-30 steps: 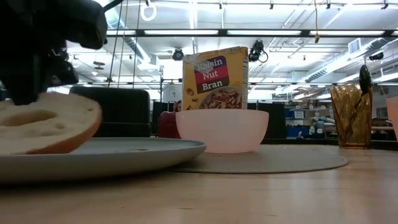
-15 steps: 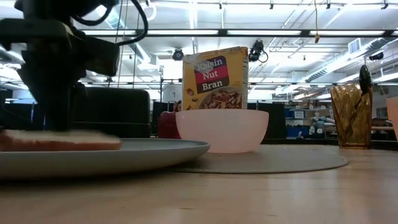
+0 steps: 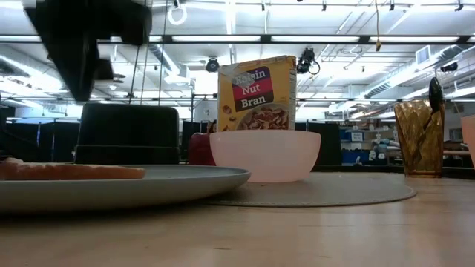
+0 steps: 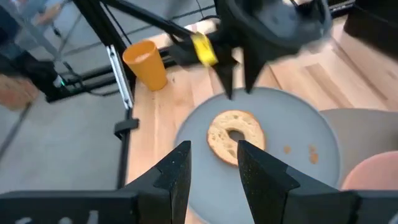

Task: Arrange a breakfast setting
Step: Put the orange cup on the gray placemat at the top right of the orange bowl

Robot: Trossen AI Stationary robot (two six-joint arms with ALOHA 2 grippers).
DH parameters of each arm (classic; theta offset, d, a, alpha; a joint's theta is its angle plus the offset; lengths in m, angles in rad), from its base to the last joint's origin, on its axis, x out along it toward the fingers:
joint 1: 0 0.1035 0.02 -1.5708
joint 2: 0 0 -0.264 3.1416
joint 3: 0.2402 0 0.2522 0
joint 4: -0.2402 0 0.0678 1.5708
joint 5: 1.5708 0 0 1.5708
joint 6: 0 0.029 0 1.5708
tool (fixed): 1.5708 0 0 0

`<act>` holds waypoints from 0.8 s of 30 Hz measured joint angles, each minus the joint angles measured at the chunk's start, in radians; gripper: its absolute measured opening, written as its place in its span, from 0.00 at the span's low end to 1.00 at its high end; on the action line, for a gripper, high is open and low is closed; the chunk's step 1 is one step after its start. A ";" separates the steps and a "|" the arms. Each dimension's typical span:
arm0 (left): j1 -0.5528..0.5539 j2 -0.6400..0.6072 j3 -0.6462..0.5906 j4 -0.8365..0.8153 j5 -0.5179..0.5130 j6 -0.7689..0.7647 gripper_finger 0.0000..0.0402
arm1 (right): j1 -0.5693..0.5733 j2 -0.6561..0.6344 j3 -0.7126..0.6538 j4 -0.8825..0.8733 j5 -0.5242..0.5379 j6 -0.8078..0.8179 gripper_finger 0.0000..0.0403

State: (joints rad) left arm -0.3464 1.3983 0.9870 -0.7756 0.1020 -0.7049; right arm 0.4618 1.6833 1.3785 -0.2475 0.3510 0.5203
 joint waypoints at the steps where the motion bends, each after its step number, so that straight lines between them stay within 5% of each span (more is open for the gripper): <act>1: -0.018 -0.015 0.023 -0.022 0.000 -0.017 0.38 | 0.001 0.000 0.000 -0.001 0.008 -0.015 0.34; 9: -0.227 -0.074 0.207 -0.028 0.096 -0.330 0.38 | 0.001 0.000 -0.053 0.017 0.049 0.012 0.34; 24: -0.662 -0.011 0.409 -0.001 0.086 -0.912 0.38 | 0.002 0.000 -0.113 0.122 0.022 -0.009 0.34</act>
State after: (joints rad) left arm -1.0083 1.3875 1.3959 -0.7762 0.1876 -1.6166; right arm 0.4642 1.6829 1.2655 -0.1257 0.3733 0.5111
